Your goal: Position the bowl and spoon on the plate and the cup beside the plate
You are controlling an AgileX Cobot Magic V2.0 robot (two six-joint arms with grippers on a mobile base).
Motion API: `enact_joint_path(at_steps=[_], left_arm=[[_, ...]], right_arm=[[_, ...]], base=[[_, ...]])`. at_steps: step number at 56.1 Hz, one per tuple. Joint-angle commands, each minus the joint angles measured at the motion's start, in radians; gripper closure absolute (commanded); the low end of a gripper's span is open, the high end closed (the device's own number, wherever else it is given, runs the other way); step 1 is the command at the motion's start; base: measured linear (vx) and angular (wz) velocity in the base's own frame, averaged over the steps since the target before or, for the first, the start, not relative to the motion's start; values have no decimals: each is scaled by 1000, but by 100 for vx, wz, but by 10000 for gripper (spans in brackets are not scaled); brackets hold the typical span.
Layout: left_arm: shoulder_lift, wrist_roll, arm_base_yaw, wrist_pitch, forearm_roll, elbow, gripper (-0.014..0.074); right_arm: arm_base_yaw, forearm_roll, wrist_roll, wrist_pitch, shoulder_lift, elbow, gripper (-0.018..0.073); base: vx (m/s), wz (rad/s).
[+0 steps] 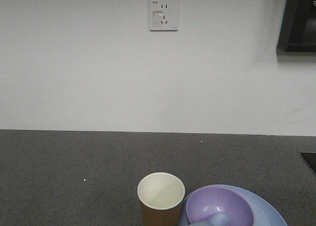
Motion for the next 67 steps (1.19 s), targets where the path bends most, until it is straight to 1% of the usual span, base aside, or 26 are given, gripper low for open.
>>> enact_joint_path(at_steps=[1, 5, 9, 13, 18, 22, 67], left_arm=[[-15, 0, 2, -78, -9, -25, 599], [-15, 0, 2, -78, -9, -25, 599], [-15, 0, 2, -78, -9, -25, 599], [-15, 0, 2, -78, -9, -25, 599], [-15, 0, 2, -78, -9, -25, 599], [-16, 0, 2, -78, -9, -25, 599], [-16, 0, 2, -77, -9, -25, 599]], right_arm=[[-34, -90, 101, -218, -31, 82, 568], [-57, -105, 122, -313, -66, 174, 568], [-73, -79, 121, -386, -105, 271, 568], [-78, -51, 121, -437, -145, 356, 568], [-77, -50, 120, -488, -209, 435, 568], [-77, -52, 118, -435, -211, 426, 568], [-77, -51, 116, -437, -212, 428, 568]], base=[[0, 0], [0, 0], [0, 0], [0, 0], [0, 0], [0, 0], [0, 0]])
